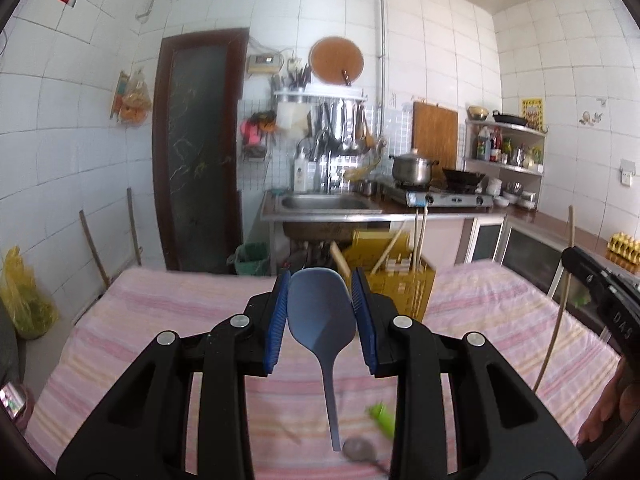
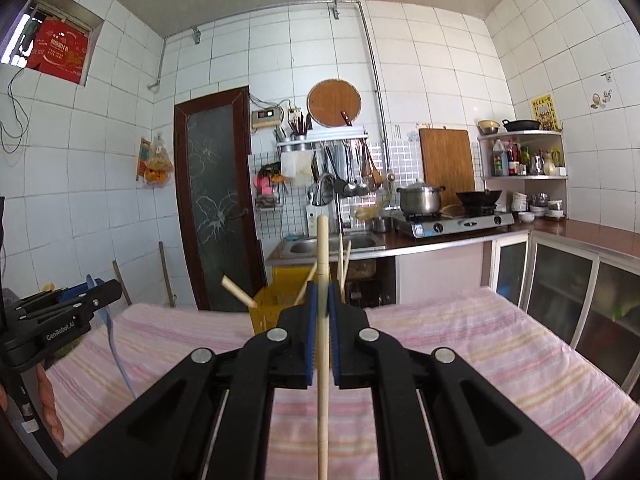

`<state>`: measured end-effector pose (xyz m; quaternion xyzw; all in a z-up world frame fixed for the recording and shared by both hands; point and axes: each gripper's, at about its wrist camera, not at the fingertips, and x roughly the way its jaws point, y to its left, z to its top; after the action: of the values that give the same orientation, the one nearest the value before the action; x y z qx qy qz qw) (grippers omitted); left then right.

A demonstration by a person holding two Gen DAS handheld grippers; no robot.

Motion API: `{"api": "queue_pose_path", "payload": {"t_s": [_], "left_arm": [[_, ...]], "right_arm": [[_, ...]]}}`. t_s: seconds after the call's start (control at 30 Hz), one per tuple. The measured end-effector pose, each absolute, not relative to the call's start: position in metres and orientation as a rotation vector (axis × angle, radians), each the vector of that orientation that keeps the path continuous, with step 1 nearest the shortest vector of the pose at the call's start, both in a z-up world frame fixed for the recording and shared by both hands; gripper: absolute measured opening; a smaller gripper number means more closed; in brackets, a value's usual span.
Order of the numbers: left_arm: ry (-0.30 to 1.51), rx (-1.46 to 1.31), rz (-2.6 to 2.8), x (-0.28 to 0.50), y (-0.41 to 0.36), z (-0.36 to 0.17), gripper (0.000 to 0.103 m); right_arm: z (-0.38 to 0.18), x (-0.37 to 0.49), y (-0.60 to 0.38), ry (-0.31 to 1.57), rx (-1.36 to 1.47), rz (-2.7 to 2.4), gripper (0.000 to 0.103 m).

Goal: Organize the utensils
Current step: 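Lift the blue spoon and the chopstick and carry them above the holder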

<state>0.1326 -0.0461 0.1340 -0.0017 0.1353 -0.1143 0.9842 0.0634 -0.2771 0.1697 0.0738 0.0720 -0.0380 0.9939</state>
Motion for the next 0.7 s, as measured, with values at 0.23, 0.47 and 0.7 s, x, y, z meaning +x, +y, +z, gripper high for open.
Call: {"api": "queue_pose_path", "payload": {"t_s": [0.23,0.47,0.7], "left_arm": [[0.175,-0.005,-0.263,0.177,-0.070,0.190,0.030],[0.122,-0.036,-0.284,0.231,-0.098,0.227,0.030],[0.102,-0.067,-0.271,0.293,-0.124,0.234,0.030]], "right_arm": [[0.209,0.110,-0.283,0.095,0.140,-0.078,0.006],[0.241,0.170,-0.296,0.042,0.159,-0.092,0.006],[0.248,0.230,-0.310,-0.011,0.191,-0.098,0.006]]}}
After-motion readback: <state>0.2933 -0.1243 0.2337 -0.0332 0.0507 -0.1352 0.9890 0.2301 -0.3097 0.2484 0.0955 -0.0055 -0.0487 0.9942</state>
